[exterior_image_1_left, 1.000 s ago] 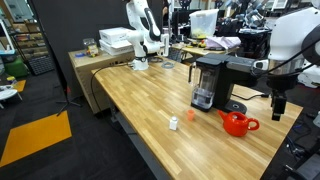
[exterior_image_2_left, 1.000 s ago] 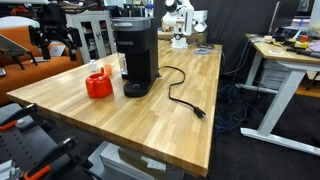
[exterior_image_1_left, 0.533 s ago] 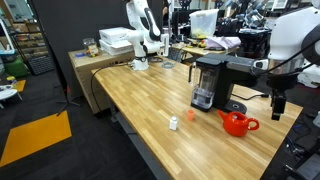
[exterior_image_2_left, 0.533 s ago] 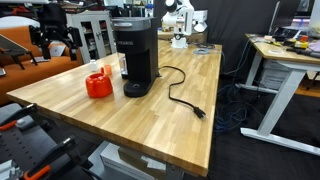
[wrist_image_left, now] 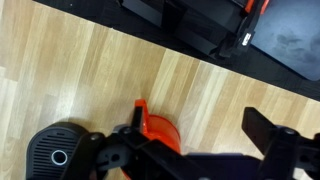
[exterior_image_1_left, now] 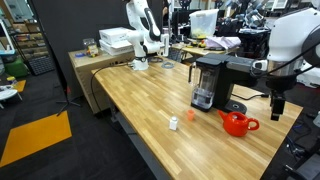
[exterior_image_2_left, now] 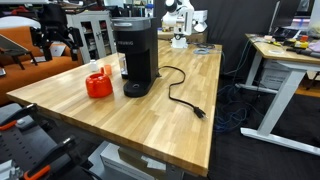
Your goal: Move the kettle to the left
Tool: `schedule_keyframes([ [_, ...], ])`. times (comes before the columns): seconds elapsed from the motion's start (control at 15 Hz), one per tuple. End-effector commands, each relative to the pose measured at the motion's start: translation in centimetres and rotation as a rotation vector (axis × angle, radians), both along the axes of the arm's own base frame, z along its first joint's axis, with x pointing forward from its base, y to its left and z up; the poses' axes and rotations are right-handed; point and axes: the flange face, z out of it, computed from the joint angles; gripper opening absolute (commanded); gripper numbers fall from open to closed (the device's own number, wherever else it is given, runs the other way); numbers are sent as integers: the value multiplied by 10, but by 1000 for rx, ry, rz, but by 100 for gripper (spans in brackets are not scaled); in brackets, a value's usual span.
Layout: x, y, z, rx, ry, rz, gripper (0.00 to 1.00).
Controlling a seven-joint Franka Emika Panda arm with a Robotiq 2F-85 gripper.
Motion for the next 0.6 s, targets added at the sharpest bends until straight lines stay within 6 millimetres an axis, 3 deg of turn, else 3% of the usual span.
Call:
schedule_keyframes([
  [0.0,9,-1,-24,-50,-15,-22,100],
  [0.53,25,-4,-87,-119,32,-82,100],
])
